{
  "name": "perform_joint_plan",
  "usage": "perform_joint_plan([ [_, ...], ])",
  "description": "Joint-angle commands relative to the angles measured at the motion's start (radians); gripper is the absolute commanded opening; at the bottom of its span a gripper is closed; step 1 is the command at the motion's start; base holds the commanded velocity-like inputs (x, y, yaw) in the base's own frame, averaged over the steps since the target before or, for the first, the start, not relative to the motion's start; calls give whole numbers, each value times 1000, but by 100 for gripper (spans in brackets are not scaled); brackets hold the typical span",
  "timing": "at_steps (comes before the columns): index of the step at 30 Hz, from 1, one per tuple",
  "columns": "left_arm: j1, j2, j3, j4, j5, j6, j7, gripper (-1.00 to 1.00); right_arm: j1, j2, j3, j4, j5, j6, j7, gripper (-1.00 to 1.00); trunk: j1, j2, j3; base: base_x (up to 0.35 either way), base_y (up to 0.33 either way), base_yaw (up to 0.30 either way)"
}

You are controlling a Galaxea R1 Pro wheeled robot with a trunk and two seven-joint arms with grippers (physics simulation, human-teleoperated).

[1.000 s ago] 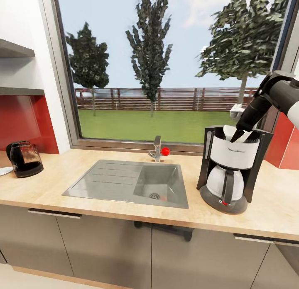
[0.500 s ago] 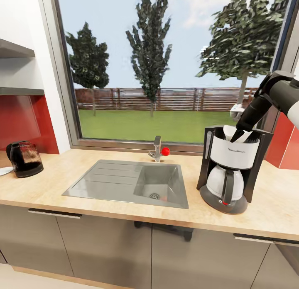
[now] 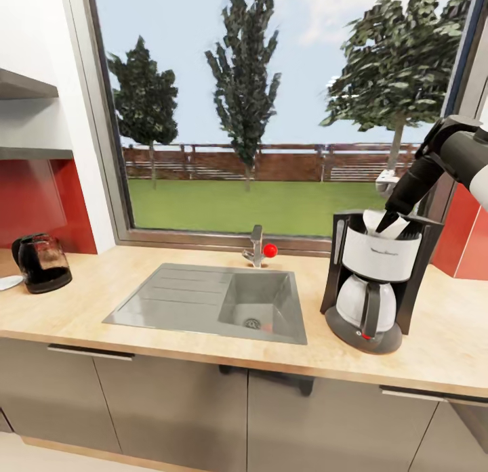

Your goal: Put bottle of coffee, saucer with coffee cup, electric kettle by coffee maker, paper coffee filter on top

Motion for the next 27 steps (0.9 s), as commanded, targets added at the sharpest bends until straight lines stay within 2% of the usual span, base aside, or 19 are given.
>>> perform_joint_plan([
  [1,0,-1,4,-2,0,-1,0,100,0,-1,-6,-3,10,11,7,100,-4,7,2,0,0,0],
  [5,0,-1,4,-2,0,-1,0,100,0,-3,-11,-4,10,11,7,100,-19,35,15,0,0,0],
  [9,1,-1,4,-2,0,-1,0,100,0,-6,-69,-6,10,11,7,100,-35,63,27,0,0,0],
  [11,0,-1,4,-2,0,-1,0,100,0,-6,-126,-7,11,11,7,100,-42,77,33,0,0,0],
  [14,0,-1,4,-2,0,-1,0,100,-2,-7,-169,-8,11,12,6,100,-54,98,43,0,0,0],
  [17,0,-1,4,-2,0,-1,0,100,-6,-7,-183,-9,12,13,5,100,-65,119,52,0,0,0],
  [27,1,-1,4,-2,0,-1,0,100,-9,-7,-190,-9,11,57,1,100,-104,189,84,0,0,0],
])
